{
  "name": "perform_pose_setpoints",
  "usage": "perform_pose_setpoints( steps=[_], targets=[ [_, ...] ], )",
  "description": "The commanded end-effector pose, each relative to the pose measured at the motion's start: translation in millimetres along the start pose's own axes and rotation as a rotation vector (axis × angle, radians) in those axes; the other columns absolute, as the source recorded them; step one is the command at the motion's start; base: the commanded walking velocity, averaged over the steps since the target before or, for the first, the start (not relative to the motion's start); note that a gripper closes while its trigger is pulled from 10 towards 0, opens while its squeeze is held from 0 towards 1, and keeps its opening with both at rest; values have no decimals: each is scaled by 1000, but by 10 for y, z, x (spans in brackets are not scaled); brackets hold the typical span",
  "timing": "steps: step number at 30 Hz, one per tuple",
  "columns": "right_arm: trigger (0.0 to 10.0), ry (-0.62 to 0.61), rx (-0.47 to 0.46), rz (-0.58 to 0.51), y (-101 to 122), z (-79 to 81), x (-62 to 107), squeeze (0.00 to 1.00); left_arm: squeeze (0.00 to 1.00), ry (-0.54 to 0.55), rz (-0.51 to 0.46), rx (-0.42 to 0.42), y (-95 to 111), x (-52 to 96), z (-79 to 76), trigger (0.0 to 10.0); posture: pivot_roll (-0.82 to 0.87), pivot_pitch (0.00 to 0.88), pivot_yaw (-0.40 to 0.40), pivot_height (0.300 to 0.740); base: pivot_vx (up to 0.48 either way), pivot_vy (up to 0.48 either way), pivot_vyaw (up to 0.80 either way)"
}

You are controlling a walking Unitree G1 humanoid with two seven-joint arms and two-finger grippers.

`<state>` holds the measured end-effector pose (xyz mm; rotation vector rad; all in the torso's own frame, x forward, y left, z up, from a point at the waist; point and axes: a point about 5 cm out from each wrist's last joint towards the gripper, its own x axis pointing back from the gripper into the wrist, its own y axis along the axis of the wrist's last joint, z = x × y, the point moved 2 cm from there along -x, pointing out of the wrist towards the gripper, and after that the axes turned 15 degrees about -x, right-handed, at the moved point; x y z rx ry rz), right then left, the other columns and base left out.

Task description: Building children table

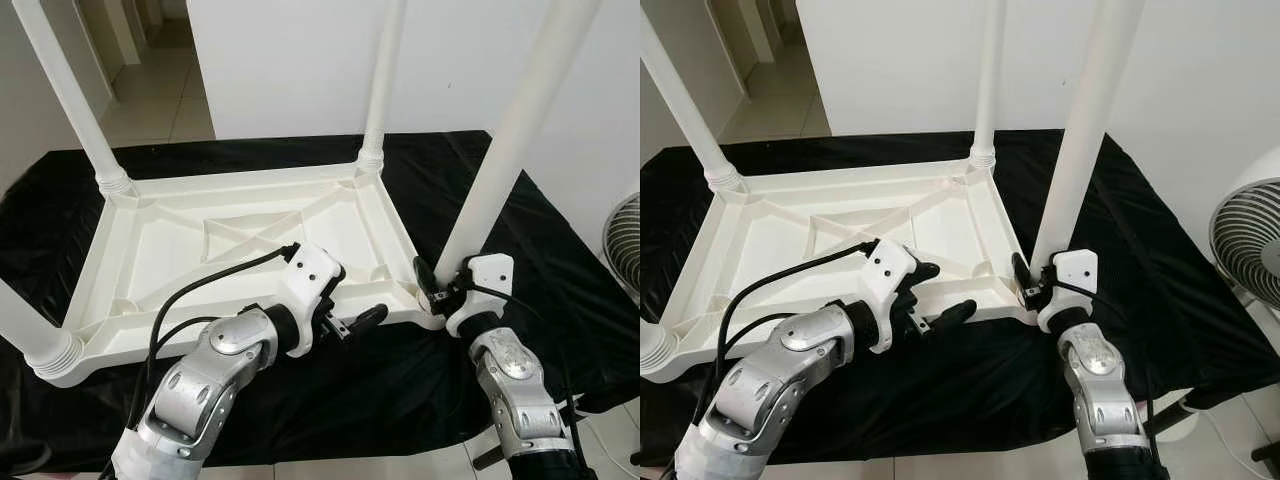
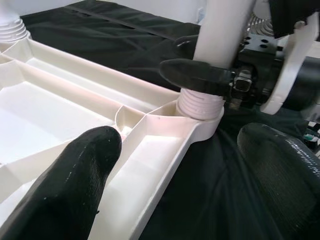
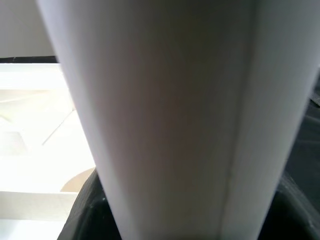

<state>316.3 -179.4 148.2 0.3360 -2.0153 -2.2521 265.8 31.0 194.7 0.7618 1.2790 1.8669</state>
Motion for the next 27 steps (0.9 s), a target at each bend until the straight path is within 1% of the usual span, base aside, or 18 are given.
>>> perform_pose_setpoints(
  steps=[1, 3, 4, 6, 9, 12, 16, 25, 27],
  targets=[
    [10000, -79, -85, 271, -569, -143, 146, 0, 0, 28, 7, -5, 24, 8, 32, 10000, 2, 112, 54, 740, 0, 0, 0],
    [10000, -77, -90, 273, -575, -153, 135, 0, 0, 30, 7, -5, 27, 6, 34, 10000, 6, 111, 51, 740, 0, 0, 0],
    [10000, -84, -113, 290, -586, -181, 104, 0, 0, 33, 7, -6, 30, 9, 38, 10000, 7, 110, 50, 740, 0, 0, 0],
    [10000, -91, -129, 304, -593, -197, 86, 0, 0, 35, 6, -5, 32, 12, 41, 10000, 7, 110, 50, 740, 0, 0, 0],
    [10000, -92, -129, 323, -584, -234, 35, 0, 0, 39, 6, -7, 35, 15, 42, 10000, 9, 109, 45, 740, 0, 0, 0],
    [10000, -109, -131, 335, -590, -273, 19, 0, 0, 41, 5, -7, 40, 18, 41, 10000, 12, 109, 42, 740, 0, 0, 0],
    [10000, -139, -157, 360, -643, -323, 38, 0, 0, 50, 4, -6, 45, 25, 48, 10000, 12, 109, 40, 740, 0, 0, 0],
    [10000, -151, -182, 386, -696, -338, 61, 0, 0, 50, 2, -4, 49, 25, 50, 10000, 9, 110, 43, 740, 0, 0, 0],
    [10000, -179, -238, 398, -748, -370, 92, 0, 0, 48, 1, -4, 53, 24, 49, 10000, 9, 111, 43, 740, 0, 0, 0]
  ],
)
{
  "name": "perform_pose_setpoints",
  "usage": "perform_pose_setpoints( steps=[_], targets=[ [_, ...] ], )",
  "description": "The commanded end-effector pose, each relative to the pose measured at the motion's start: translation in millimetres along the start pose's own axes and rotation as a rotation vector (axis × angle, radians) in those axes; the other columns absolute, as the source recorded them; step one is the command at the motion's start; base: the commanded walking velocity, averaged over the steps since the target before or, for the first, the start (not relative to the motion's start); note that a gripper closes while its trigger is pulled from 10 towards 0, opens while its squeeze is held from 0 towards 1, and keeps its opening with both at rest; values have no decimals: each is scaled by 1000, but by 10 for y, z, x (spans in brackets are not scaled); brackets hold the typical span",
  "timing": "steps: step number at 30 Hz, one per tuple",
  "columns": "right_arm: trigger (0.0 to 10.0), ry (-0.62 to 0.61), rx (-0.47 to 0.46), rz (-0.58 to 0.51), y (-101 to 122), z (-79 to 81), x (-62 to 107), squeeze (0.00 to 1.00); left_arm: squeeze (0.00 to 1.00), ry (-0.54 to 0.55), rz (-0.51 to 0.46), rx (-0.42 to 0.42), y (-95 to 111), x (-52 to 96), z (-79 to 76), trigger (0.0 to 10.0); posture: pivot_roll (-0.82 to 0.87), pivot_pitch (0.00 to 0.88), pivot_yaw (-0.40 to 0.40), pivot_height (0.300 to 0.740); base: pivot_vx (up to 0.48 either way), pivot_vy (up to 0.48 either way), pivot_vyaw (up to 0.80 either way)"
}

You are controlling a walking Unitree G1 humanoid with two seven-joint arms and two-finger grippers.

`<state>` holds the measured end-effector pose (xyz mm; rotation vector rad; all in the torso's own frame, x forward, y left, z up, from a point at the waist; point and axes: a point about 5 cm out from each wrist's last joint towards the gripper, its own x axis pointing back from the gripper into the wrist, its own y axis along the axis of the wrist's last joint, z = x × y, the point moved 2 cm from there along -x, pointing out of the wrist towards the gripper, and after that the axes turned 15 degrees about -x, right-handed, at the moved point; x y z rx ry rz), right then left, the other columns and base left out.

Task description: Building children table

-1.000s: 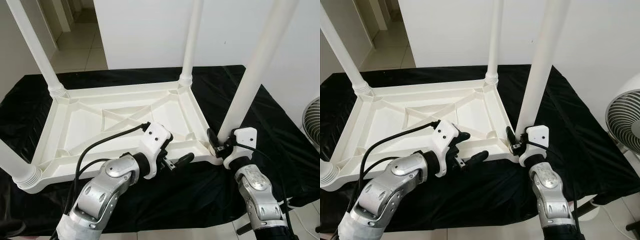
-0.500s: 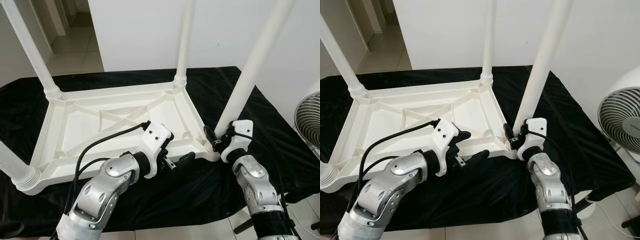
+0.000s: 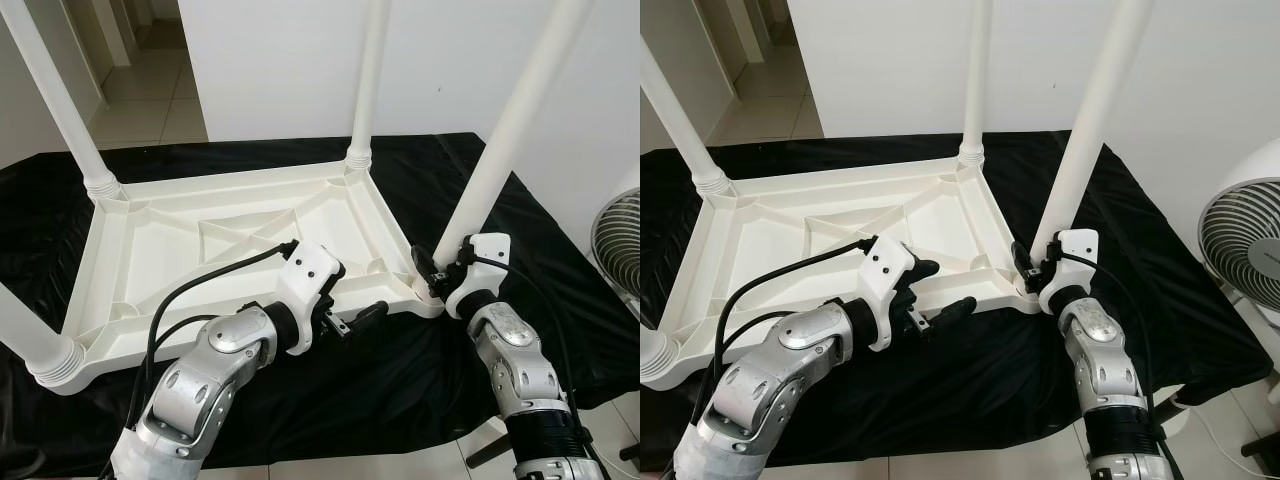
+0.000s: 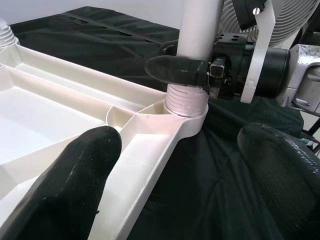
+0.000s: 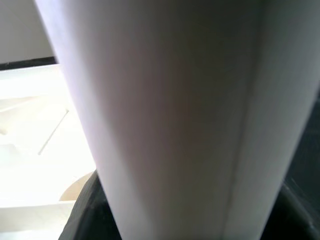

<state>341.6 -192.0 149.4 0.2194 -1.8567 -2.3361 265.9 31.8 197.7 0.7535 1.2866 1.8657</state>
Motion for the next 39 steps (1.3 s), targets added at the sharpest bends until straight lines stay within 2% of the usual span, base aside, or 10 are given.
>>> perform_pose_setpoints(
  steps=[1, 11, 14, 15, 16, 18, 21, 27, 33, 39],
  targets=[
    [10000, -168, -116, 317, -748, -293, 250, 0, 0, 41, 6, -7, 27, 16, 35, 10000, 9, 111, 43, 740, 0, 0, 0],
    [10000, -208, -154, 323, -834, -329, 309, 0, 0, 41, 7, -10, 37, 21, 38, 10000, 10, 116, 48, 740, 0, 0, 0],
    [10000, -195, -106, 307, -815, -316, 304, 0, 0, 41, 6, -10, 40, 21, 39, 10000, 10, 116, 48, 740, 0, 0, 0],
    [10000, -169, -38, 272, -757, -285, 289, 0, 0, 42, 5, -11, 41, 19, 40, 10000, 9, 114, 43, 740, 0, 0, 0],
    [10000, -169, -38, 272, -757, -285, 289, 0, 0, 42, 5, -11, 41, 19, 40, 10000, 9, 114, 43, 740, 0, 0, 0],
    [10000, -90, 50, 181, -617, -176, 265, 0, 0, 46, 4, -11, 43, 17, 45, 10000, 10, 114, 41, 740, 0, 0, 0],
    [10000, -50, 55, 113, -521, -90, 246, 0, 0, 53, 2, -6, 46, 17, 50, 10000, 10, 114, 37, 740, 0, 0, 0],
    [10000, -66, 35, 125, -587, -119, 292, 0, 0, 53, 4, -10, 44, 14, 49, 10000, 12, 112, 33, 740, 0, 0, 0],
    [10000, -69, 13, 164, -792, -105, 479, 0, 0, 52, 4, -10, 44, 16, 50, 10000, 4, 111, 42, 740, 0, 0, 0],
    [10000, -74, 128, 172, -659, -121, 369, 0, 0, 32, -3, -11, 54, -7, 37, 10000, -10, 107, 54, 740, 0, 0, 0]
  ],
)
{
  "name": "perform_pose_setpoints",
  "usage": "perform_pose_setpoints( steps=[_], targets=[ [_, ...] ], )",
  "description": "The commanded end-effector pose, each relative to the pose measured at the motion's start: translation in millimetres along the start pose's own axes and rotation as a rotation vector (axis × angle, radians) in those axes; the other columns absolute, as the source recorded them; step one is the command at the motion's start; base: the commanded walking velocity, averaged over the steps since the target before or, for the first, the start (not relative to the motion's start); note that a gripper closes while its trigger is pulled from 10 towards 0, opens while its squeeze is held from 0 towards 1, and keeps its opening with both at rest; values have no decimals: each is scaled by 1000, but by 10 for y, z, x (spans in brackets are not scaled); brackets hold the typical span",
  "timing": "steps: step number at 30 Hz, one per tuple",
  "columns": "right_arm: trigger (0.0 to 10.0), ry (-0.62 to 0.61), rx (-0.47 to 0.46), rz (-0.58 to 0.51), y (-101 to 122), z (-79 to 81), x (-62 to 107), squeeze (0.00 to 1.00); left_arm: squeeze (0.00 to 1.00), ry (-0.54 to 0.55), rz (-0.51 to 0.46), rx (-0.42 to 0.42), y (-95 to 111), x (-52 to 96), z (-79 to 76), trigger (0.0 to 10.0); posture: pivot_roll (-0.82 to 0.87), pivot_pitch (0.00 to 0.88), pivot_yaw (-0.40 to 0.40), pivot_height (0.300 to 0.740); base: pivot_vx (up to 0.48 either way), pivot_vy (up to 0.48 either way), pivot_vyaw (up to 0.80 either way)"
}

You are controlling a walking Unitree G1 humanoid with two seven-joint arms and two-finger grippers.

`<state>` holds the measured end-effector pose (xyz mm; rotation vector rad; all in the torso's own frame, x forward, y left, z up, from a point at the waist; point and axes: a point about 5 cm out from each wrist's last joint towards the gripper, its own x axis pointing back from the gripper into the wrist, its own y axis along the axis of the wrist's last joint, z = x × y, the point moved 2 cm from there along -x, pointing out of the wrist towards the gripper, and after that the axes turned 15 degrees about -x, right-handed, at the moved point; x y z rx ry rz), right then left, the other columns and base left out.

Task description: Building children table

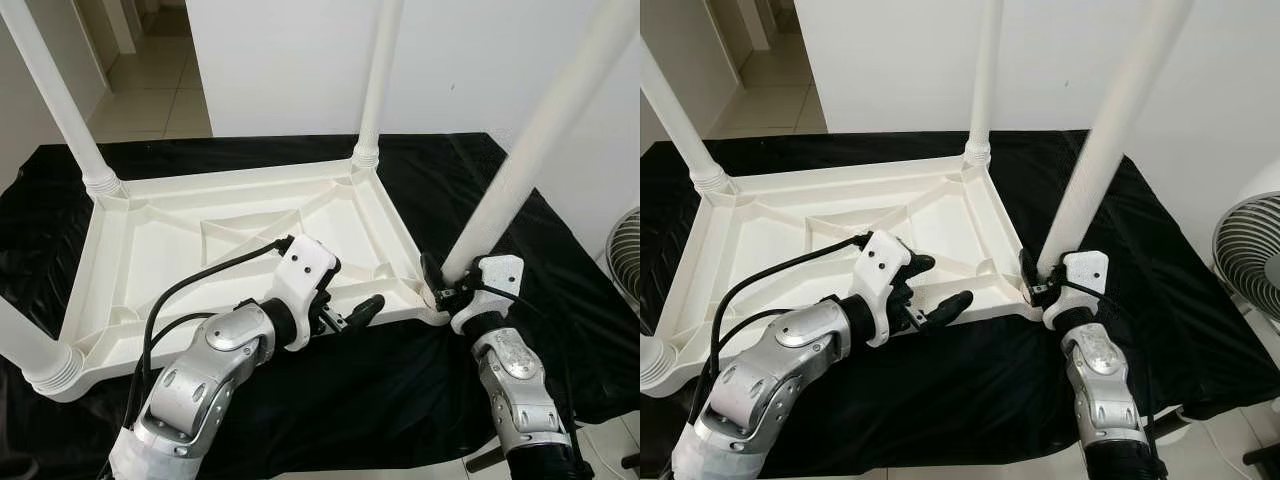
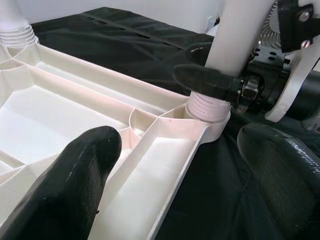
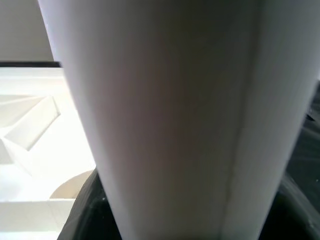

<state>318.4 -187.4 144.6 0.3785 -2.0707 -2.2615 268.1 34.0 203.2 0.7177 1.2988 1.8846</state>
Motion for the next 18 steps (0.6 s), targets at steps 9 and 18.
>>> perform_pose_setpoints(
  steps=[9, 18],
  targets=[
    [10000, -58, -172, 473, -712, -168, 174, 0, 0, -10, -7, -6, 30, -45, -35, 10000, -7, 95, 42, 740, 0, 0, 0],
    [10000, -30, -212, 188, -319, -65, 68, 0, 0, 7, -8, -5, 34, -41, -17, 10000, -10, 91, 40, 740, 0, 0, 0]
  ],
)
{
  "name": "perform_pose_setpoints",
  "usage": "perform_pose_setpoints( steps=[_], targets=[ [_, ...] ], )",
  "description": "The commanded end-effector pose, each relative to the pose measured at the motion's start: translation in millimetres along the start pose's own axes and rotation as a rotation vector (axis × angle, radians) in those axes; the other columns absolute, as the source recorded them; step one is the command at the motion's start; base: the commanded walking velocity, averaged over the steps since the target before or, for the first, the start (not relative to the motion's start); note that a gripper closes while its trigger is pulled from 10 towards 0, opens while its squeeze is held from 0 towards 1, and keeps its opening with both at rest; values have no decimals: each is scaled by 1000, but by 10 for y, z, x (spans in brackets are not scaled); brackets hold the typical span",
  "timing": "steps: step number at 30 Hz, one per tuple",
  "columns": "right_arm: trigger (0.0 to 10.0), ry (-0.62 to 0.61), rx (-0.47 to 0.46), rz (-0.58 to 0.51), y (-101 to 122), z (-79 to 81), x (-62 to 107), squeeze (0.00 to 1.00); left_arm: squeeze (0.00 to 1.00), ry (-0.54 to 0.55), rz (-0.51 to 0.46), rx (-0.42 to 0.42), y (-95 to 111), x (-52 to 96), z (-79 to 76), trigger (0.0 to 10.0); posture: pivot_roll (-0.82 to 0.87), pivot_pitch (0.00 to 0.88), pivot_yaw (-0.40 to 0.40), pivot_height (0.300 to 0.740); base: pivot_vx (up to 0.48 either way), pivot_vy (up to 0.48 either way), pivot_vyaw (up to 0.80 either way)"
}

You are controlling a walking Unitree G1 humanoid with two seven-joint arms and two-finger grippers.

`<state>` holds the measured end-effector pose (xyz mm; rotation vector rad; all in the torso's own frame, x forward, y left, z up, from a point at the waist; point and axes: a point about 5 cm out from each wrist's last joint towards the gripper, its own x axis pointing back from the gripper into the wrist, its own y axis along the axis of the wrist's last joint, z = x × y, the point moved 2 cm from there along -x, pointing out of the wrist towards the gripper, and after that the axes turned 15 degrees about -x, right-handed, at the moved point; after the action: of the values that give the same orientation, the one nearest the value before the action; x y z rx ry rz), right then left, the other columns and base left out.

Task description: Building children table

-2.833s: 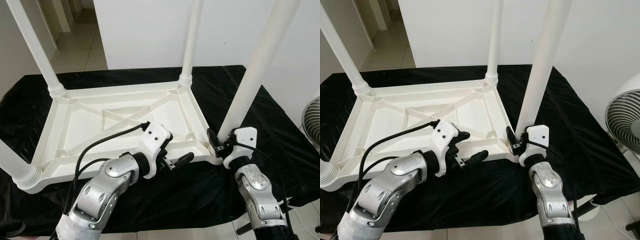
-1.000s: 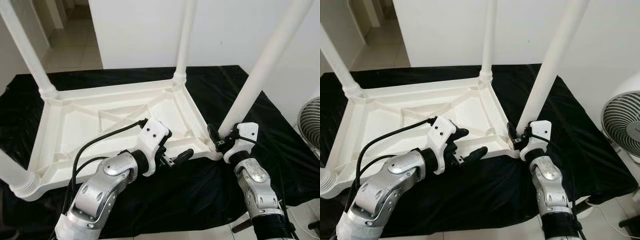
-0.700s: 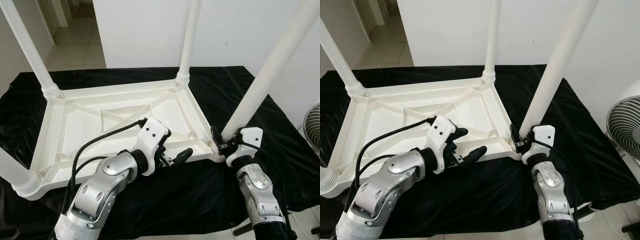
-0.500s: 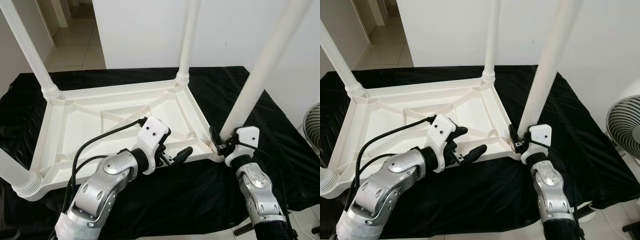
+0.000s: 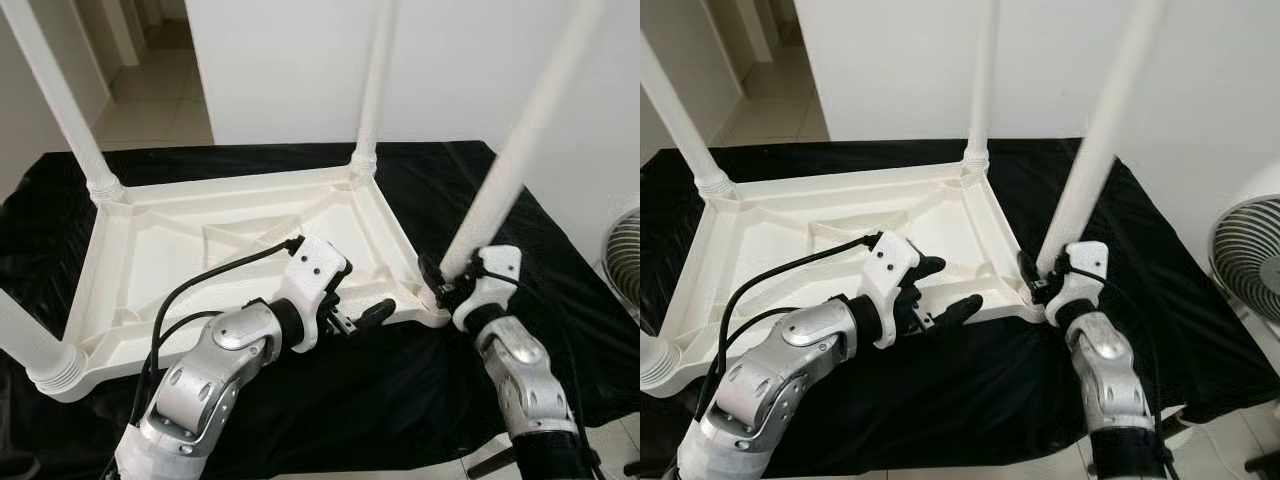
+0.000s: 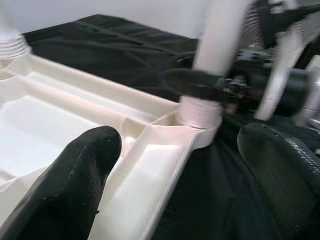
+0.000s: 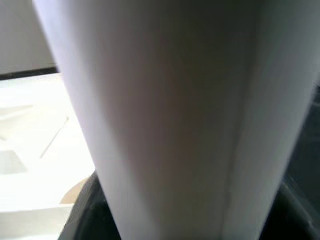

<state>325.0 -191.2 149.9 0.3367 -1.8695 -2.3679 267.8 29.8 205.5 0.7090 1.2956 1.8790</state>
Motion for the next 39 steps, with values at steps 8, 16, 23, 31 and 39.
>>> perform_pose_setpoints(
  steps=[8, 16, 23, 31, 39],
  targets=[
    [10000, 44, 34, -18, 420, 159, -50, 0, 0, -38, -25, -27, 62, -86, -44, 10000, -18, 91, 41, 740, 0, 0, 0],
    [10000, 111, 35, -111, 850, 313, -102, 0, 0, -63, -54, -46, 122, -179, -89, 10000, -38, 80, 36, 740, 0, 0, 0],
    [10000, 173, 33, -9, 573, 329, -2, 0, 0, -66, -130, -41, 292, -306, -66, 10000, -32, 71, 26, 740, 0, 0, 0],
    [10000, 277, 94, 70, 574, 349, 22, 0, 0, -128, -178, 5, 425, -359, -72, 10000, -30, 65, 23, 740, 0, 0, 0],
    [10000, 479, 146, 175, 509, 457, 120, 0, 0, -219, -271, 73, 660, -407, -73, 10000, -28, 52, 18, 740, 0, 0, 0]
  ],
)
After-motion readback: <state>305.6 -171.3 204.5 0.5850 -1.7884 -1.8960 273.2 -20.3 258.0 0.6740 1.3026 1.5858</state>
